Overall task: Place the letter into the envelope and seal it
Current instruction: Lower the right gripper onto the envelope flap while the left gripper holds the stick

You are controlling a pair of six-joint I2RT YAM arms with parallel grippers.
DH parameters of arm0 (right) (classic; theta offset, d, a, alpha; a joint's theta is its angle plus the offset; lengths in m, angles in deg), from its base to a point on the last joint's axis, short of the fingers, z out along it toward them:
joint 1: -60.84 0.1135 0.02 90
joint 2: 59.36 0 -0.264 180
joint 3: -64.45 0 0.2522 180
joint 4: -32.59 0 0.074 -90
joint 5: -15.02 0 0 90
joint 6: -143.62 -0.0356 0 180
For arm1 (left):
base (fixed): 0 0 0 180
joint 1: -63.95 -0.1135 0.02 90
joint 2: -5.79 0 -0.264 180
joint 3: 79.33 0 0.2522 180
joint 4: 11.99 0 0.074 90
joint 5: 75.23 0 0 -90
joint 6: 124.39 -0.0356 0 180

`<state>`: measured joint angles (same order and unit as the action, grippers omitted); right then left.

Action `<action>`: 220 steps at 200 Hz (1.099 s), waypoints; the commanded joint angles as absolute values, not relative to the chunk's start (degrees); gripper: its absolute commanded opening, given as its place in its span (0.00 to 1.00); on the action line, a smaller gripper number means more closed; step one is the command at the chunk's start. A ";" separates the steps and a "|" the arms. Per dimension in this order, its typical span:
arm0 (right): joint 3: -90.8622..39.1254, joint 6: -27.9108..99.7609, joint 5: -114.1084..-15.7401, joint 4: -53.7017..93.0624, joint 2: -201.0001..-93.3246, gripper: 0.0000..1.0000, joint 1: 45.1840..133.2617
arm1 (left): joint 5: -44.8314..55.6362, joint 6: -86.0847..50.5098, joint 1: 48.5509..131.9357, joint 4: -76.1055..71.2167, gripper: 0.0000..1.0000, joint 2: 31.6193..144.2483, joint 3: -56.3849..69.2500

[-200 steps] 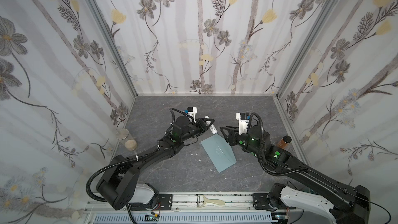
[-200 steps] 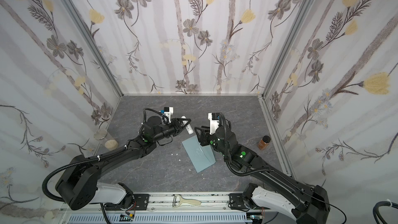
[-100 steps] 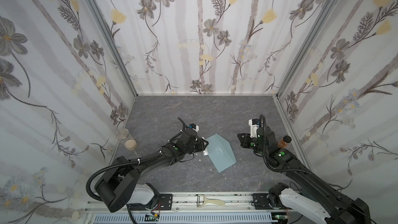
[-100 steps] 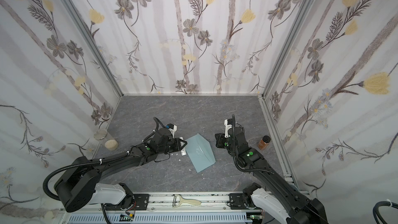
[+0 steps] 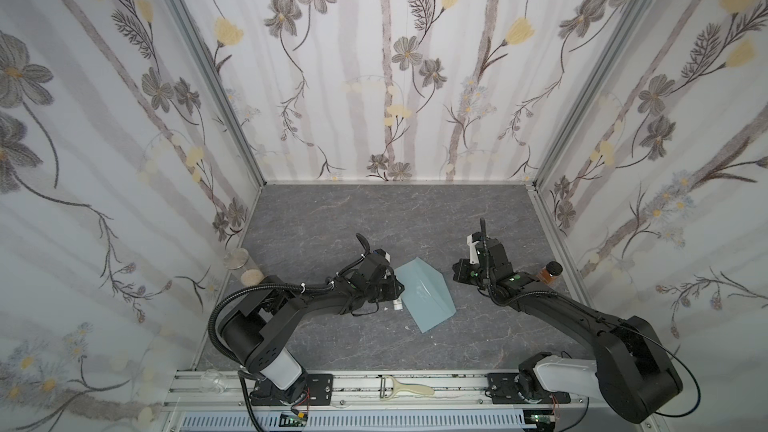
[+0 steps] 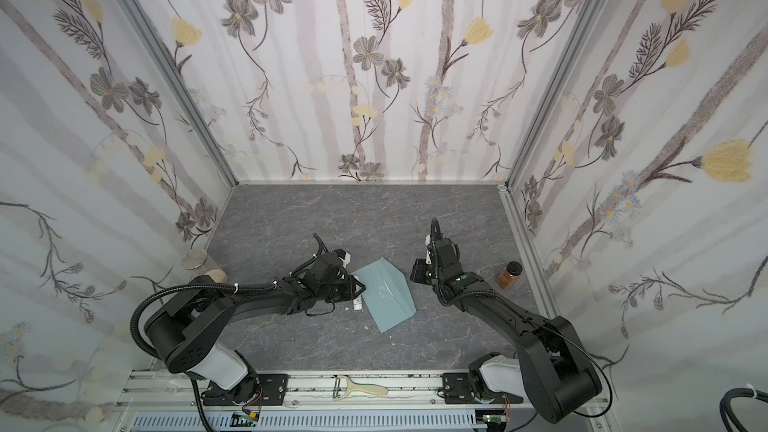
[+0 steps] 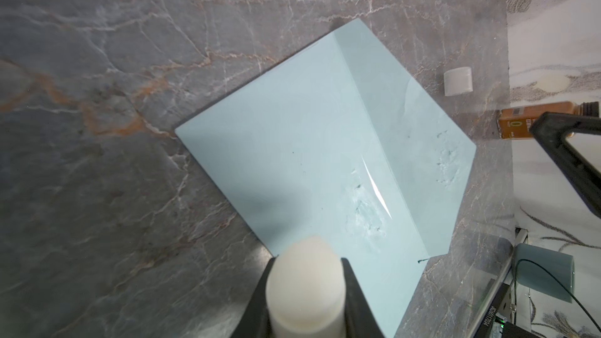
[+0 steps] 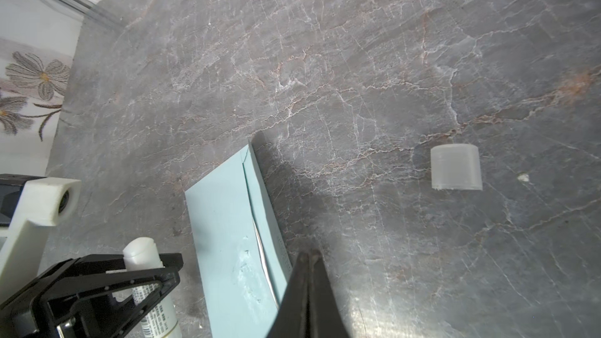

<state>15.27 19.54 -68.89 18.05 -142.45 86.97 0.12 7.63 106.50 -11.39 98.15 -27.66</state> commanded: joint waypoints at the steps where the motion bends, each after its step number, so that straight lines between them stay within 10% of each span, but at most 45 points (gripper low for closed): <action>1: 14.67 18.47 -68.66 22.36 -145.11 0.00 87.20 | -1.12 7.97 106.45 -15.45 0.00 100.38 -26.44; 220: 14.54 13.06 -67.47 24.61 -152.82 0.00 100.38 | -5.13 8.76 103.99 -16.33 0.00 105.72 -25.23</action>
<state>15.00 14.16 -68.19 21.99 -150.60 99.49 -4.95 8.09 103.98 -18.08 105.49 -24.97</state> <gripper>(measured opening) 0.050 0.231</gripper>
